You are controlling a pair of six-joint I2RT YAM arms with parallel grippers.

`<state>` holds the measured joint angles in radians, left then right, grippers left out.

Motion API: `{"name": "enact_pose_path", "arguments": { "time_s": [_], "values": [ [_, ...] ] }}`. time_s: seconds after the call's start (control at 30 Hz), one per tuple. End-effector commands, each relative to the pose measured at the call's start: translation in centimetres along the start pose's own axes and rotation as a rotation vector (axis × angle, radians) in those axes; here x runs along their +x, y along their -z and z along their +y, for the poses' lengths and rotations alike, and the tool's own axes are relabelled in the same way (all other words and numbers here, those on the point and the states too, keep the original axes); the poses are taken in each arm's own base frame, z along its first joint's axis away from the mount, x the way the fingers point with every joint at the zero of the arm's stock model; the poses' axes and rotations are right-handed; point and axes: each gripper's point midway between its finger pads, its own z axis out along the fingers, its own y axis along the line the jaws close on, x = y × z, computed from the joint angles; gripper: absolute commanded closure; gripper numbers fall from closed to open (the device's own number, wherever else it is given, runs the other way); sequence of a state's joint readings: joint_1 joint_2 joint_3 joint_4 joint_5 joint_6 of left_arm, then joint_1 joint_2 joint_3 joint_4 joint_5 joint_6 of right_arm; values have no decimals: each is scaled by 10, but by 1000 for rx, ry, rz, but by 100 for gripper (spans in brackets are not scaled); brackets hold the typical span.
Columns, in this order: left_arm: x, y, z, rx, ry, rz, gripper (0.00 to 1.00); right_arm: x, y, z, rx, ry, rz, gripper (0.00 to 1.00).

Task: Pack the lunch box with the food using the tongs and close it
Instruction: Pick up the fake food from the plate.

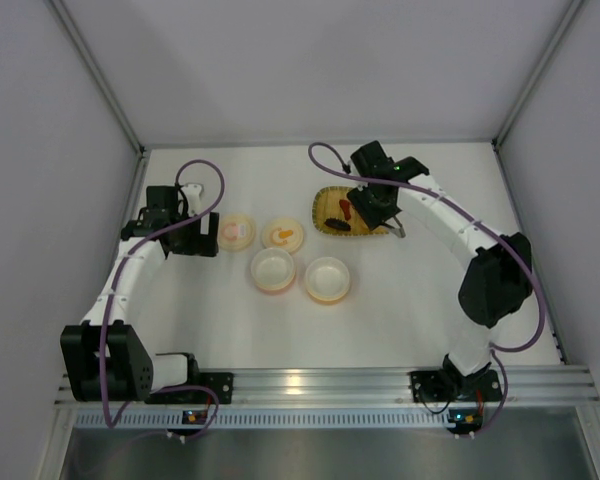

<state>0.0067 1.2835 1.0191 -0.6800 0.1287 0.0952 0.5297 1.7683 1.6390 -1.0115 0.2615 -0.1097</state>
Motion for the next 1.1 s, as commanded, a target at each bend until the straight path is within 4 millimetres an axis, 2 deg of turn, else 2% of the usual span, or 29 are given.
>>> {"name": "enact_pose_path", "arguments": {
  "time_s": [0.0,0.4,0.63,0.8,0.83,1.03,1.07],
  "values": [
    [-9,0,2,-14,6,-45,2,-17,5,1,28,-7,-50,43],
    [-6,-2,4,-21,8,-37,2,-6,-6,6,15,10,1,43],
    [-7,-1,2,-14,0,-36,2,-5,-5,6,10,10,1,46],
    [-6,1,0,-3,-4,-31,2,1,-4,8,-6,13,11,60],
    [-6,1,0,-2,-4,-28,2,3,-5,7,-12,8,16,66],
    [-7,4,3,-14,-7,-27,2,6,0,3,-66,-27,13,82],
    [-8,4,2,-13,-10,-27,2,6,1,3,-75,-30,12,87]
  ]
}}
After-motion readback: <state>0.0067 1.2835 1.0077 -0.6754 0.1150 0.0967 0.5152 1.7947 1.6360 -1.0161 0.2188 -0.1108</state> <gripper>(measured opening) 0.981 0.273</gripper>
